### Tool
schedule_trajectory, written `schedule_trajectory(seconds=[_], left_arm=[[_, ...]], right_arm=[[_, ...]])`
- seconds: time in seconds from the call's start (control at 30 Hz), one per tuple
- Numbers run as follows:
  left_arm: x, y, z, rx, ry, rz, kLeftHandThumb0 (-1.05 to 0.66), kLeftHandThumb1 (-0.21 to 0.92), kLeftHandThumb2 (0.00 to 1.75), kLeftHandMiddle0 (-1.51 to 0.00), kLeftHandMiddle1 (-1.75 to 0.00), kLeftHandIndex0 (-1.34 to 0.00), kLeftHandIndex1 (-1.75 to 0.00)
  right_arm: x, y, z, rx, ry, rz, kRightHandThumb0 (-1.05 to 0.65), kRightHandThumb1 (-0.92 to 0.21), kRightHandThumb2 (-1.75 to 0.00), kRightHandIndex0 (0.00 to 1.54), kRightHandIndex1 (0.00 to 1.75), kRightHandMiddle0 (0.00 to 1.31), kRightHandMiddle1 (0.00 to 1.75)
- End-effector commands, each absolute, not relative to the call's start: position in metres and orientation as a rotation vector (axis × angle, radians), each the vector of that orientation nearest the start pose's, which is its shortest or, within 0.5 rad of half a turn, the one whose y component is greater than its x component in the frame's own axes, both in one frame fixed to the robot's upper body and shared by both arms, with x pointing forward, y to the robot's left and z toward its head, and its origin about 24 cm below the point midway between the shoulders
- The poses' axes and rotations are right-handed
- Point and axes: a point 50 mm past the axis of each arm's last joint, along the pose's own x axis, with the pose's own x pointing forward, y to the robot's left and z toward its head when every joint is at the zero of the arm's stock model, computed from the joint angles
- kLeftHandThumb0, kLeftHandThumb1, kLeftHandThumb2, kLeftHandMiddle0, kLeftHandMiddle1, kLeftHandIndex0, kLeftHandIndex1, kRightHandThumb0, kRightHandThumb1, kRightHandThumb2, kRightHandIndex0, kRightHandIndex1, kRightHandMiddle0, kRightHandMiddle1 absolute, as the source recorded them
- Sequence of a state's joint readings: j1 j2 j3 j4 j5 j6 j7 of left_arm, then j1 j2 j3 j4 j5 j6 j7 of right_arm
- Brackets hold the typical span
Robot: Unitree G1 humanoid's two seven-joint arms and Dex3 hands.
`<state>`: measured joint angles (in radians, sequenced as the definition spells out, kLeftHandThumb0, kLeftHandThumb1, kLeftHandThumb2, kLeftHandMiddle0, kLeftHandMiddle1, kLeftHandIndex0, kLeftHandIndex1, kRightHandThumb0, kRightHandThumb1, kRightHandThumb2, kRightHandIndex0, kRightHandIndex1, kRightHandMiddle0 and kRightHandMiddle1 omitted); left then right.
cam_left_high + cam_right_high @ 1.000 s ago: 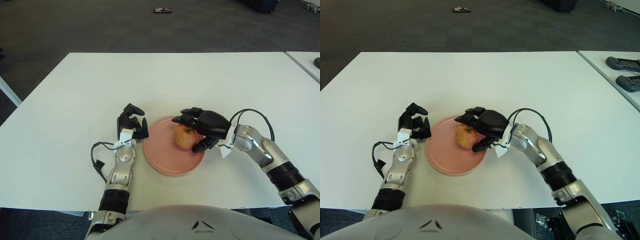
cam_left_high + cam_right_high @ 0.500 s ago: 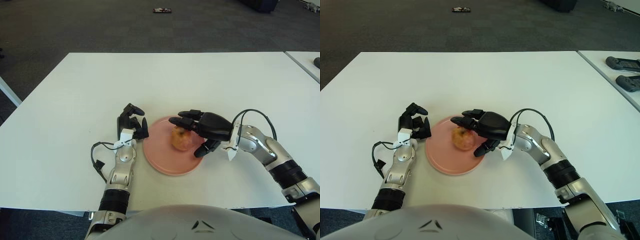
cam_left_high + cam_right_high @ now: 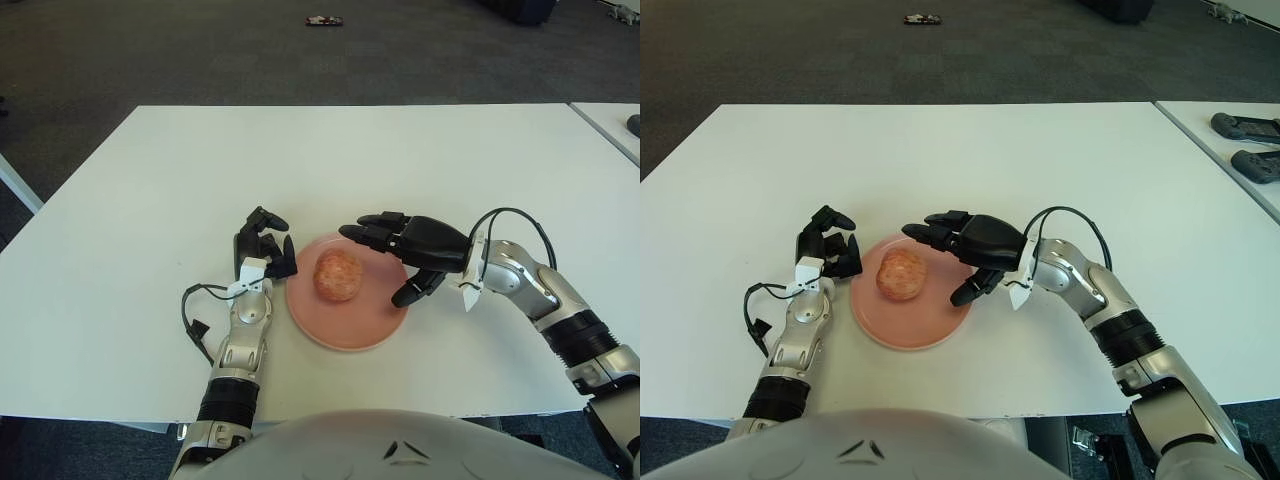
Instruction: Put the apple into the plate.
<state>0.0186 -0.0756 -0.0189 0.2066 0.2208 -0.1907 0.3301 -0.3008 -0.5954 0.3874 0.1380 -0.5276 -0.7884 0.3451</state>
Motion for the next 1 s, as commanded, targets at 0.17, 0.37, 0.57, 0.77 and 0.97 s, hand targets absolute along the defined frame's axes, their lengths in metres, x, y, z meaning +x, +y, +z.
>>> schedule_trajectory(seconds=[0.17,0.37,0.57,0.77,0.97], left_arm=[[0.243,0.143,0.007,0.163,0.011,0.273,-0.55,0.13,1.55,-1.25,-1.75,-0.77,-1.75],[0.243,0.144,0.008,0.172,0.012,0.268,-0.56,0.11,1.57,-1.25,-1.75,-0.78,-1.75],[0.243,0.144,0.008,0.164,0.018,0.27,-0.56,0.11,1.57,-1.25,-1.75,-0.78,-1.75],[0.244,0.145,0.008,0.145,0.022,0.273,-0.55,0.13,1.55,-1.23,-1.75,-0.77,-1.75],[0.244,0.145,0.008,0.126,0.019,0.275,-0.55,0.14,1.53,-1.23,-1.75,-0.75,-1.75]], right_arm=[[0.256,-0.126,0.095,-1.14,-0.651,1.058,-1.05,-0.92,-0.65,0.0,0.0,0.0,0.0],[0.26,-0.128,0.1,-1.08,-0.646,1.061,-1.05,-0.92,-0.66,0.0,0.0,0.0,0.0],[0.263,-0.13,0.107,-1.042,-0.649,1.055,-1.05,-0.92,-0.64,0.0,0.0,0.0,0.0],[0.271,-0.132,0.117,-0.982,-0.678,1.006,-1.05,-0.92,-0.6,0.0,0.0,0.0,0.0],[0.289,-0.145,0.143,-0.911,-0.664,0.926,-1.05,-0.92,-0.52,0.0,0.0,0.0,0.0]])
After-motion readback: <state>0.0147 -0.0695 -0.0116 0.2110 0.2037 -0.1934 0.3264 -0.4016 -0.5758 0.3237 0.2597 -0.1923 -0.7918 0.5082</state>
